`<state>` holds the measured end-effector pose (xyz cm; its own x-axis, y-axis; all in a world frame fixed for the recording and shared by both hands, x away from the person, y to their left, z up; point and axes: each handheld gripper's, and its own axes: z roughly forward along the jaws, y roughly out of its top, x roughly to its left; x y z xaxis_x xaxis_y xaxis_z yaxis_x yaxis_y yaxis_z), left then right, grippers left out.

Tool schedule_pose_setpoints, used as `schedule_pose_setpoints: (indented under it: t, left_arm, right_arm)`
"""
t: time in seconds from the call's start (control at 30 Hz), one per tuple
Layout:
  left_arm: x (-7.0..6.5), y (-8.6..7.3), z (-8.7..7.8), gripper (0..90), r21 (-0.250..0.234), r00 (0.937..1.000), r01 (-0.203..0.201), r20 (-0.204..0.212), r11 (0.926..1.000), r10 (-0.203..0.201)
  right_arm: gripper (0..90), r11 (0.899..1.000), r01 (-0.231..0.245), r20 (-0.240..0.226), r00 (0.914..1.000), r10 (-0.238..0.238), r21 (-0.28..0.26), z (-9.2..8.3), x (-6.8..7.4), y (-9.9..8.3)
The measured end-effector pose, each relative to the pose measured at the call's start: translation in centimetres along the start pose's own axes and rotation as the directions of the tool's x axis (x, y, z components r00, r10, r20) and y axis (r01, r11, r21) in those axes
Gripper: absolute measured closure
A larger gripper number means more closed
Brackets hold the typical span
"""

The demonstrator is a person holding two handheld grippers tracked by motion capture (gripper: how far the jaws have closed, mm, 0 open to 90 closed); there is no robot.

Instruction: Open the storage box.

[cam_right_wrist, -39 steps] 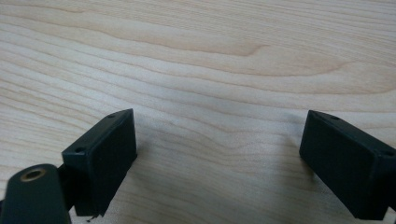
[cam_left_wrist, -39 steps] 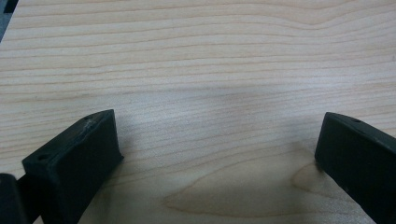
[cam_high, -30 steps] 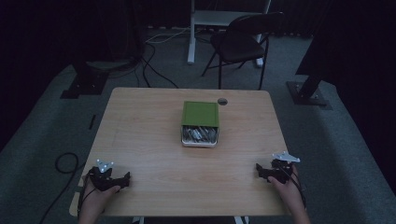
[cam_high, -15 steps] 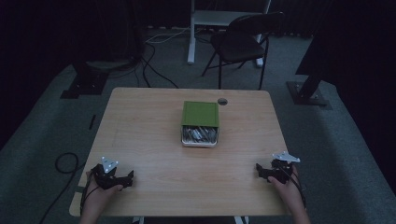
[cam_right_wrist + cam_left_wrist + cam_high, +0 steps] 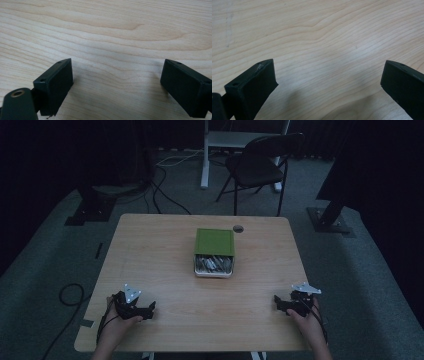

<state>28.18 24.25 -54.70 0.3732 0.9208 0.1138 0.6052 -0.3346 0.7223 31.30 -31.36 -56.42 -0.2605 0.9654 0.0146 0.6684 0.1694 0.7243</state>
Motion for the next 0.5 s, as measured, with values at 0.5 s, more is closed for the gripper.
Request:
schedule_pose_setpoints:
  t: [0.5]
  left_arm:
    - [-2.8,2.1,1.1,0.7,-0.026,0.994,-0.089,0.061,0.9957,0.091]
  right_arm:
    - [10.6,1.0,-0.001,0.0,1.0,0.001,0.0,0.0,0.0,0.0]
